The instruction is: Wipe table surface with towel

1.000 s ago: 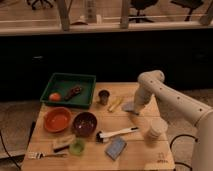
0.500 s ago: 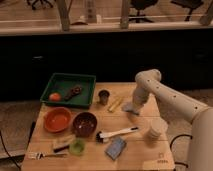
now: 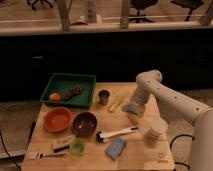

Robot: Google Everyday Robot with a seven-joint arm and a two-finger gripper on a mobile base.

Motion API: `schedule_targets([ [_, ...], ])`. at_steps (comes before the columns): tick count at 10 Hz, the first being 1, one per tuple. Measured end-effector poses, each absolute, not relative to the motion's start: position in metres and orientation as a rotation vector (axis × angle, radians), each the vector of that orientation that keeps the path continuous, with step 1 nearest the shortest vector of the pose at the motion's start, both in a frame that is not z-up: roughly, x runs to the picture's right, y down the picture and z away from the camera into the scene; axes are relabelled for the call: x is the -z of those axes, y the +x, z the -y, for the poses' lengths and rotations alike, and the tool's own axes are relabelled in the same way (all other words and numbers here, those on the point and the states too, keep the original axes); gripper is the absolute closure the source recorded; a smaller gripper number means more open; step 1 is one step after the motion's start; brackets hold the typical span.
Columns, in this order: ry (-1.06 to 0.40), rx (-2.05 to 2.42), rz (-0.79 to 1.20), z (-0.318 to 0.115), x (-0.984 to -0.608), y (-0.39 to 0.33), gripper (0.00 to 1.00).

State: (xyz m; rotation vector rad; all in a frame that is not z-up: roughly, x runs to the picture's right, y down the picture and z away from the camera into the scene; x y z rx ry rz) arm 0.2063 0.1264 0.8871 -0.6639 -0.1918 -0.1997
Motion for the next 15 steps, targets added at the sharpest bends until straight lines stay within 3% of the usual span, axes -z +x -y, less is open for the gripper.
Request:
schedule_targets([
  [4,-0.658,0.182,0.212,-0.129,-0.898,0.213,0.21],
  [6,-0.667,0.177,0.219,-0.130,-0.905,0.215,0.35],
  [8,-0.682,0.173,0.224,-0.132,-0.911,0.219,0.59],
  [12,-0.700,0.175,0.231,-0.135,-0.914,0.220,0.96],
  [15,-0.700,0.178,0.231,-0.136,-0.912,0.222,1.00],
])
